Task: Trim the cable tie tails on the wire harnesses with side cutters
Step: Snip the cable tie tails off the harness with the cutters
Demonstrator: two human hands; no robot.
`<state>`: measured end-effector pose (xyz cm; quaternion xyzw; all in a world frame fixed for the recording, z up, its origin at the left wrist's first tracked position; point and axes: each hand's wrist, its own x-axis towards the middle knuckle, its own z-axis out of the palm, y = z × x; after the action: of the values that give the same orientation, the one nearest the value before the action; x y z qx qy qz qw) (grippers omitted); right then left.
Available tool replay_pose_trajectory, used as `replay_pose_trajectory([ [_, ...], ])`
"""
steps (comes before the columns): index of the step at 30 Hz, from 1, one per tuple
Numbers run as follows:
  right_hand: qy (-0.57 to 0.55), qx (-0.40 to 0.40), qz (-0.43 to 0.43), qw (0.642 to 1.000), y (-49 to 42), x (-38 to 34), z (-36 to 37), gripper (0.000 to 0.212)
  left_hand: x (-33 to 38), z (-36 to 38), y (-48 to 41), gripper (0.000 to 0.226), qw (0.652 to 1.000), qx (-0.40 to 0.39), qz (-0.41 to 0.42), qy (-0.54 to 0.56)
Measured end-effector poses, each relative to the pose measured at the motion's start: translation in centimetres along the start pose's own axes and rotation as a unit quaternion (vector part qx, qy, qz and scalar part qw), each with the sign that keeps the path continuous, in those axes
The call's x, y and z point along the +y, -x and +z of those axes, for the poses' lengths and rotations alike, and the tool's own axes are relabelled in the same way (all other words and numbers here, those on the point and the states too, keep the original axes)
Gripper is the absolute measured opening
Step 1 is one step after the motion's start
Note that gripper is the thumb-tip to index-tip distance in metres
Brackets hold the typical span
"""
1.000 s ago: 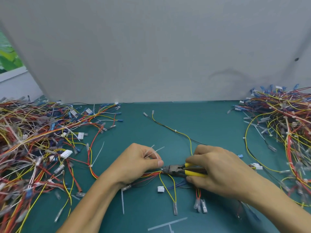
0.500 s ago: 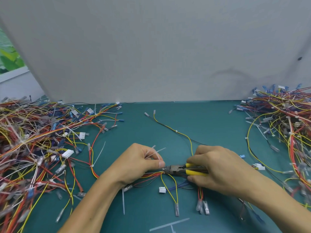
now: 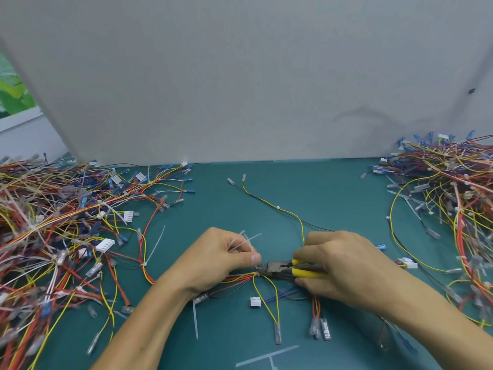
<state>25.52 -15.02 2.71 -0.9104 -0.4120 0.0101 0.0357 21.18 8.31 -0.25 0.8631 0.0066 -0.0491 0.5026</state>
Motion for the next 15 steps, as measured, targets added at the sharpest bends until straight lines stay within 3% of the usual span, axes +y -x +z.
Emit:
replay_pose_trajectory([
  [5, -0.008, 0.005, -0.001, 1.000, -0.07, 0.18, 0.30, 0.032, -0.13, 0.11, -0.10, 0.033, 1.000, 0.010, 0.004, 0.003],
  [11, 0.002, 0.015, 0.002, 1.000, -0.12, 0.30, 0.85, 0.034, 0.01, 0.22, -0.19, 0.030, 0.999, 0.024, -0.013, 0.024],
  [15, -0.028, 0.024, 0.017, 0.999, 0.00, 0.34, 1.00, 0.032, 0.35, -0.01, -0.10, 0.025, 0.985, 0.051, -0.084, 0.140],
])
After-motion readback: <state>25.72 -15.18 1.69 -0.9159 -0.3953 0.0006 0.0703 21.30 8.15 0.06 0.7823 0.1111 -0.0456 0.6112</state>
